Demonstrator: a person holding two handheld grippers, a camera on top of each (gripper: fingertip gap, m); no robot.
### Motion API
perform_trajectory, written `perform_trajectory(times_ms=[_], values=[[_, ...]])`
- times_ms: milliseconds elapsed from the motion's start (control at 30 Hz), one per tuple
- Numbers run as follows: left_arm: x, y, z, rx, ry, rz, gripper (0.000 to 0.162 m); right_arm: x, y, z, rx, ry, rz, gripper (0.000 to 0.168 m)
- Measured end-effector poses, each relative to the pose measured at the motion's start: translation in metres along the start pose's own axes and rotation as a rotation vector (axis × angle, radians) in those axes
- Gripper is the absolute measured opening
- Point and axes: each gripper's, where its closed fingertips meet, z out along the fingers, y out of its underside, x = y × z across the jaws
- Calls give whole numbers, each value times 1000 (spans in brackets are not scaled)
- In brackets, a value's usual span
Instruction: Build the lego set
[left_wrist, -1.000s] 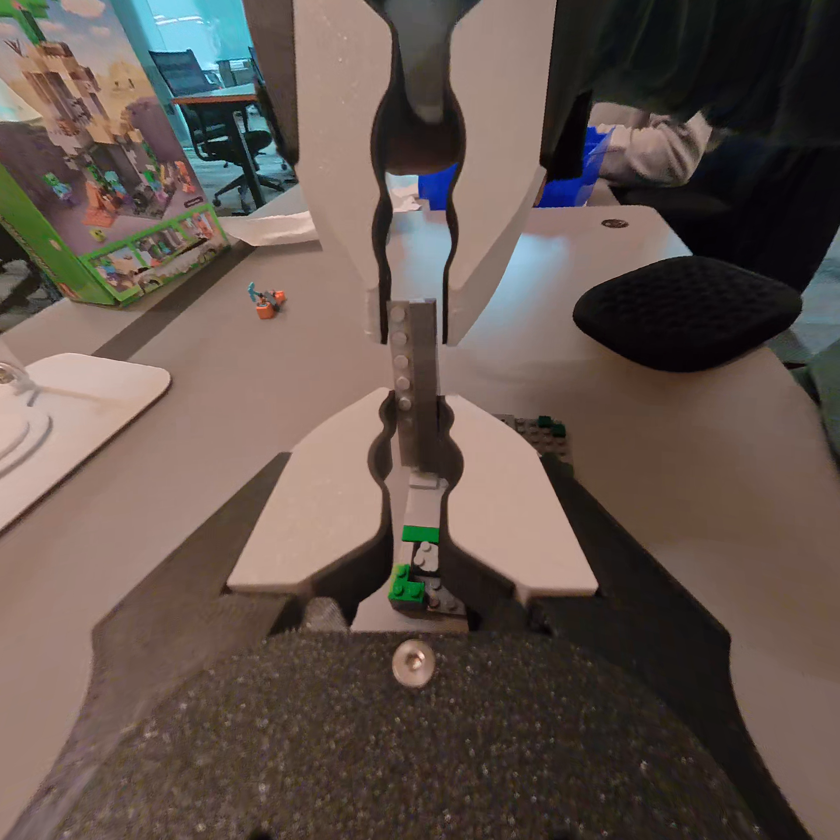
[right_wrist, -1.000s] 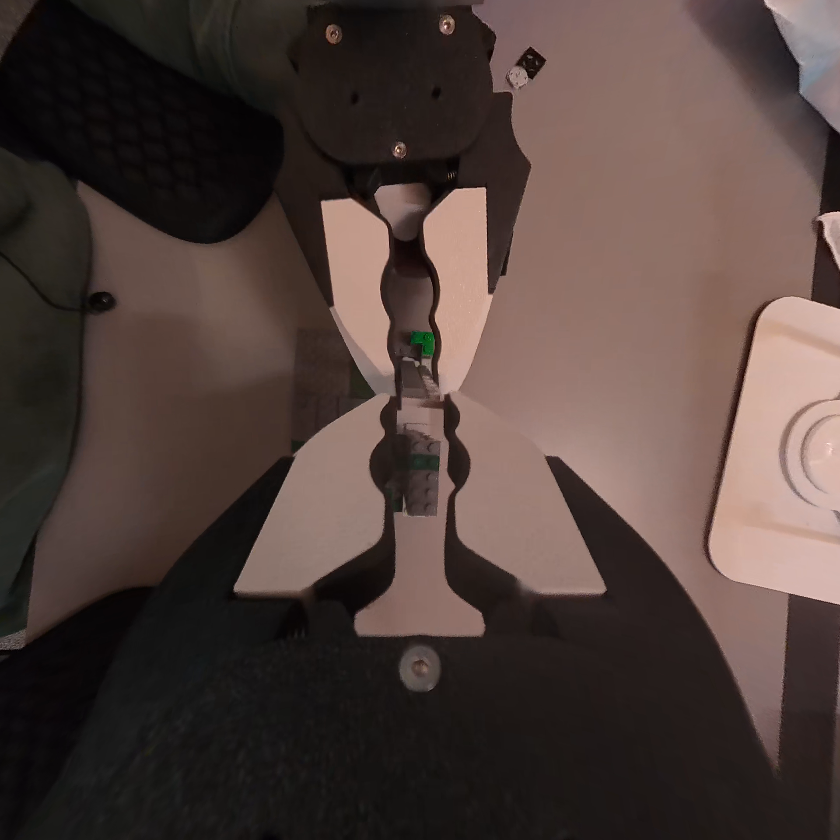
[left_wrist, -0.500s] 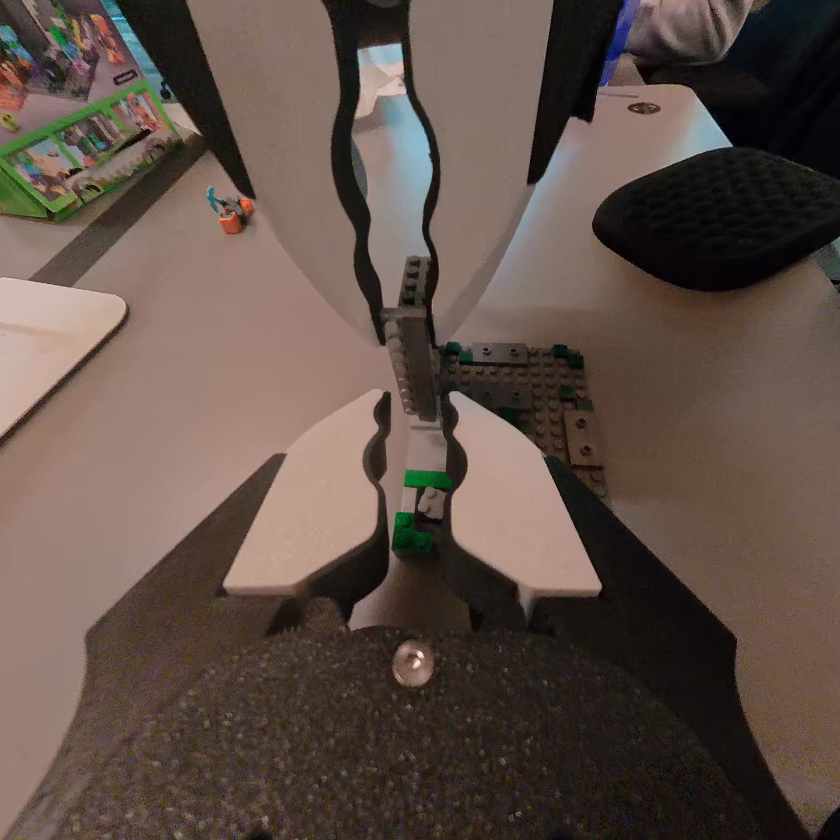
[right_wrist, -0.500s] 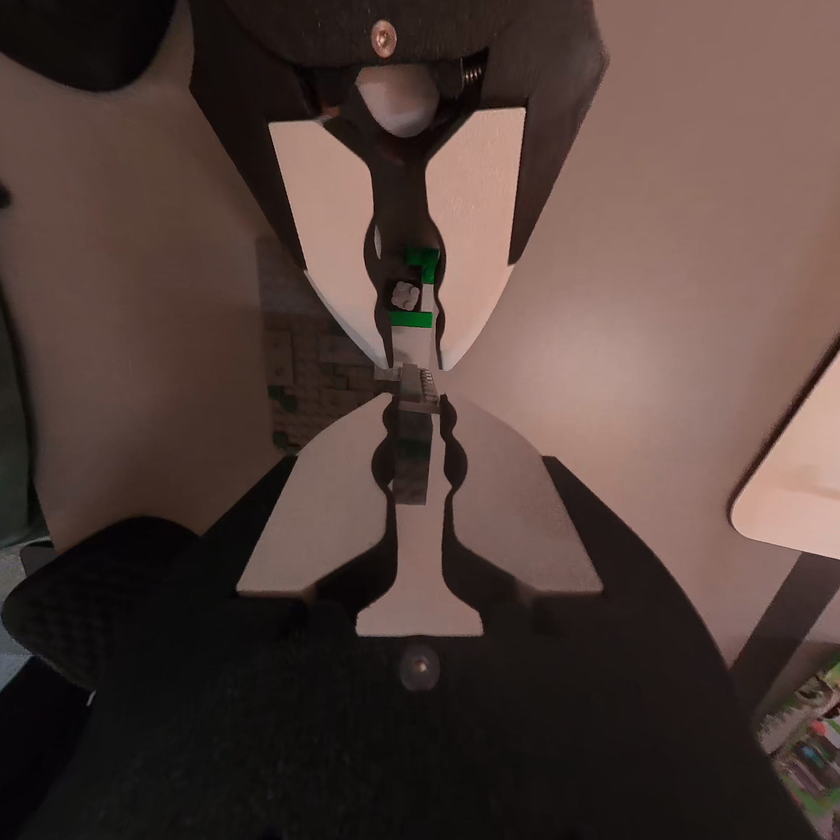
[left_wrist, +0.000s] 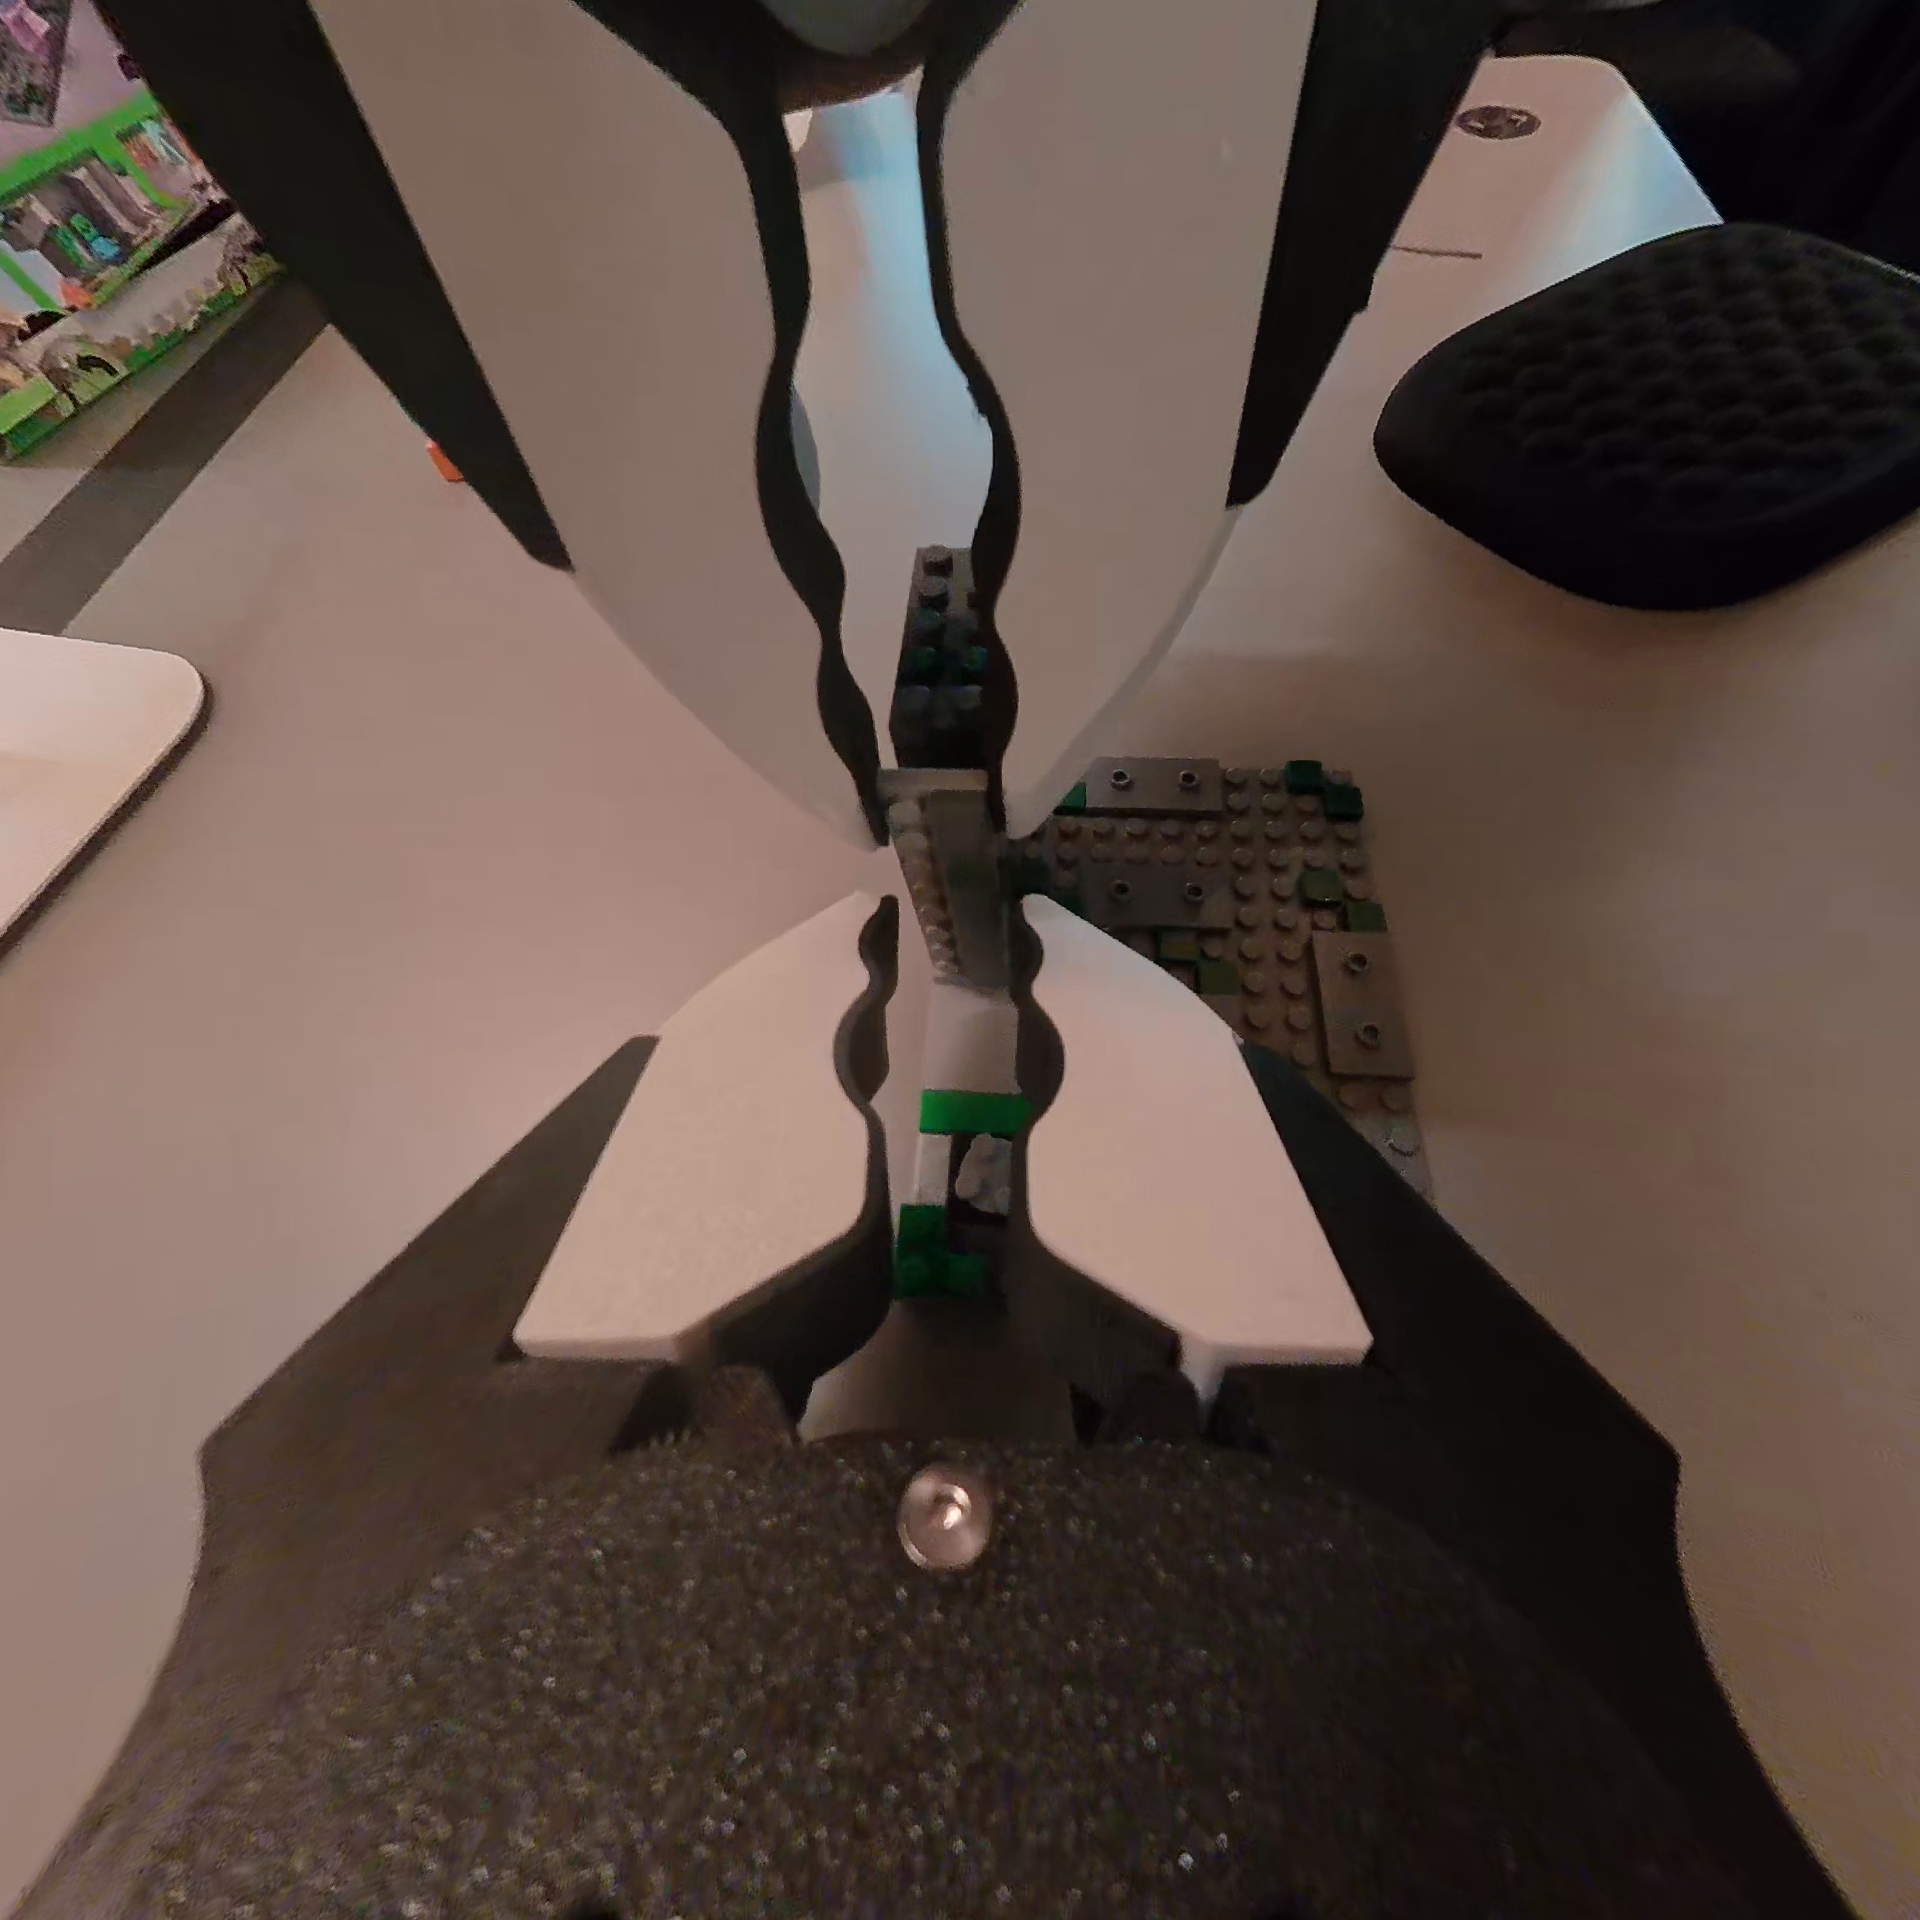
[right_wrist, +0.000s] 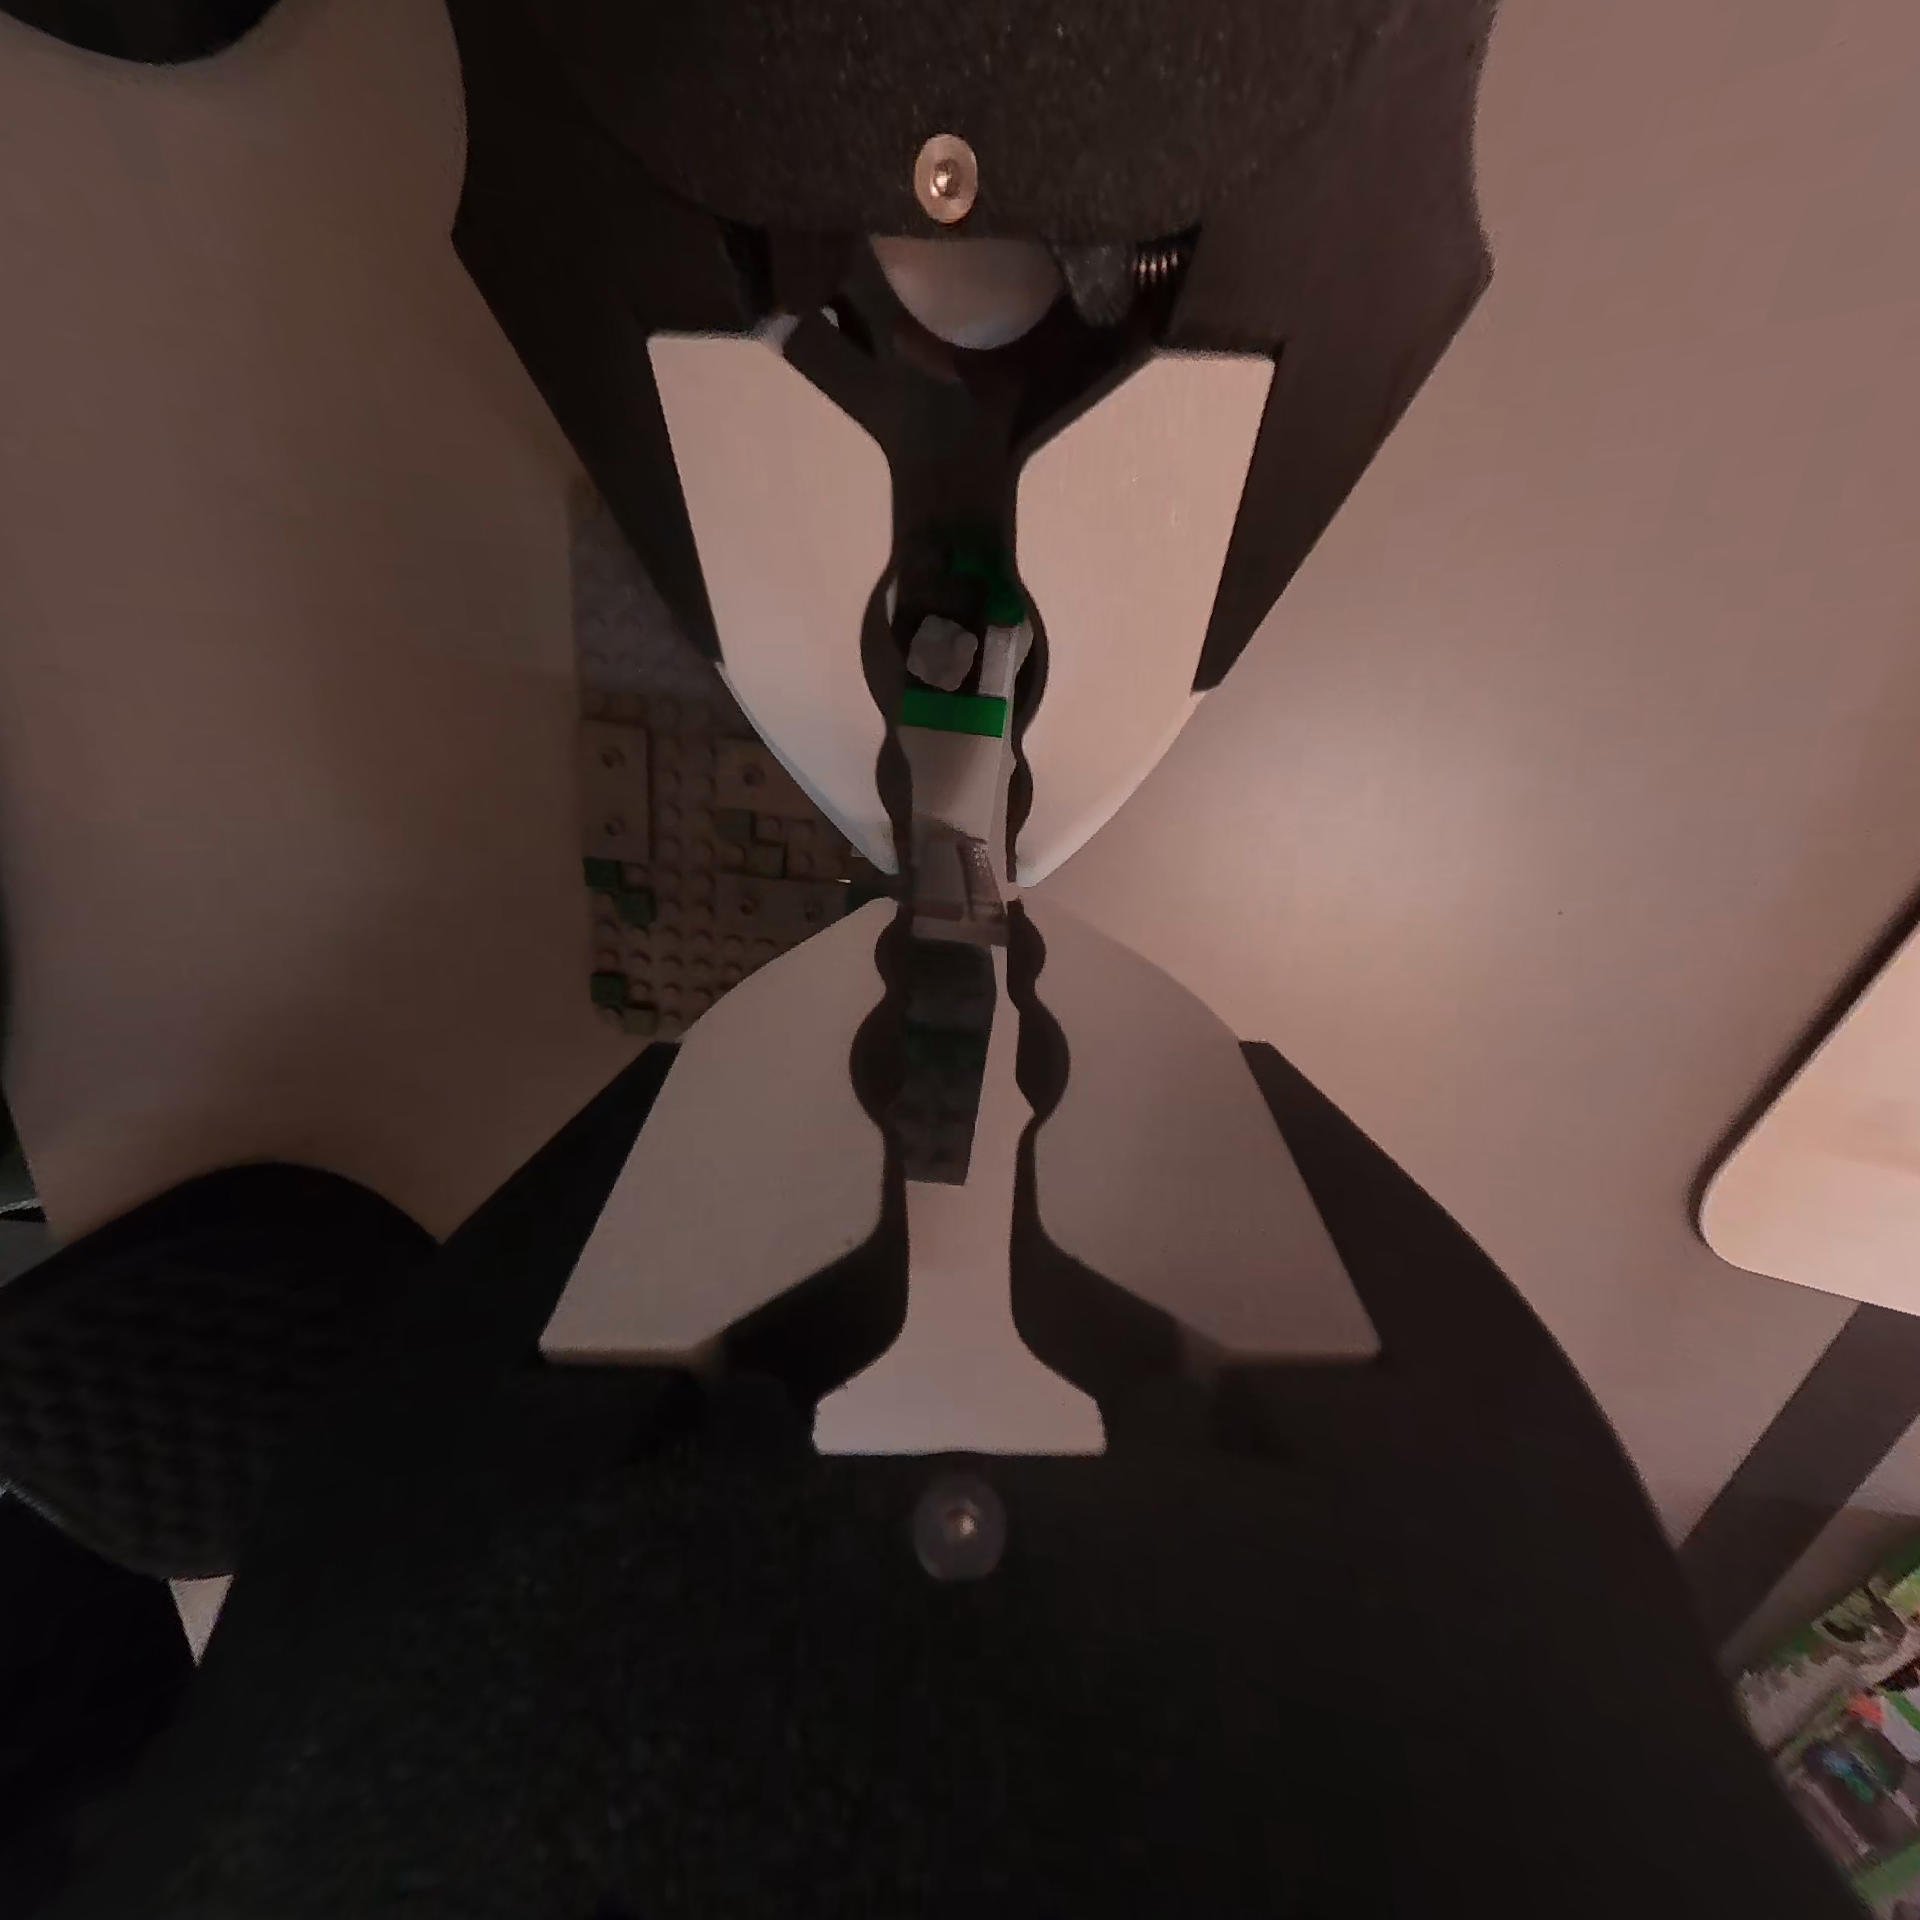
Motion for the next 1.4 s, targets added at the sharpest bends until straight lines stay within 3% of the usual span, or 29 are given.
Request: perform_trajectory(times_ms=[300,633,1100,1400], values=[[1,-2,5,-14,9,13,16,-1,3,-1,38,3,13,17],[1,-3,8,-28,5,10,16,-5,18,-35,246,34,64,24],[1,-3,10,-48,-1,5,16,-7,60,-11,394,93,182,28],[2,-5,14,-74,-32,16,16,-9,47,6,501,108,186,17]])
